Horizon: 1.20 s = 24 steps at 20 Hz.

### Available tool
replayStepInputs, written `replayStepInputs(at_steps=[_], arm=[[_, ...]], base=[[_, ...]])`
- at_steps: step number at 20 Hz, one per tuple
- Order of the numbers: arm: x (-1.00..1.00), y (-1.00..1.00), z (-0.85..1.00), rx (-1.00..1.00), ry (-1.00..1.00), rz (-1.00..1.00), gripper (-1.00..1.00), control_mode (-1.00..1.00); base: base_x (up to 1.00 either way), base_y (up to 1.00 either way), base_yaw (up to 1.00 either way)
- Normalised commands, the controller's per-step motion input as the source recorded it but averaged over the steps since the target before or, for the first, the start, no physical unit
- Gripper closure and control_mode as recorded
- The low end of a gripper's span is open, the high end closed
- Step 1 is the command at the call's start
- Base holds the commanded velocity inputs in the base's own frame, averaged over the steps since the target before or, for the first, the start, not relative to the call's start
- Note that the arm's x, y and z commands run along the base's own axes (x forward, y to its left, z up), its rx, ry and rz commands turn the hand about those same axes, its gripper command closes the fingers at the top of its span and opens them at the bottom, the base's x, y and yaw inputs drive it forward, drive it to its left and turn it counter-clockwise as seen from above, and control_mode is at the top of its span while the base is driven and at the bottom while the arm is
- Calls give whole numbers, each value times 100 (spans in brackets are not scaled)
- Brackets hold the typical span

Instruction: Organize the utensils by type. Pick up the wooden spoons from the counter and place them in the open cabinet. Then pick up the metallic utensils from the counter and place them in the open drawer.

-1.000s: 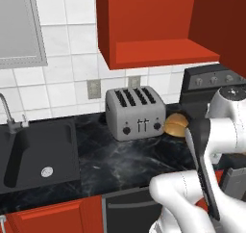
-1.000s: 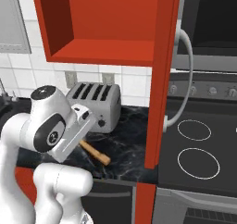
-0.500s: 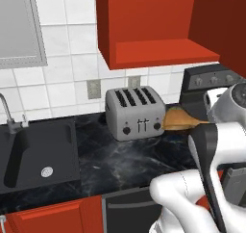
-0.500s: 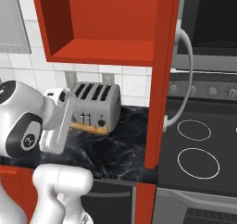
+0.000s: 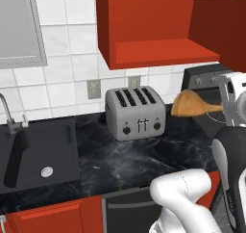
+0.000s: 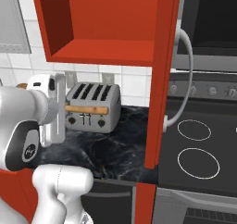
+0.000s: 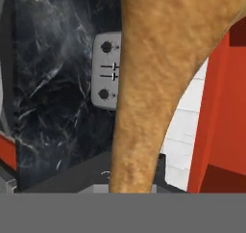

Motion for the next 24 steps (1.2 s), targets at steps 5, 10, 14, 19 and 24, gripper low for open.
replayStepInputs(at_steps=[5,10,14,19,24], arm=[[18,17,65,-4,-10,0,100,-100],[33,3,75,0,0,0,100,-100],[40,-1,65,0,0,22,100,-100],[56,-3,37,-1,0,31,100,-100],[66,2,7,-2,-3,9,100,-100]], base=[[0,0,0],[0,0,0],[0,0,0],[0,0,0],[0,0,0]])
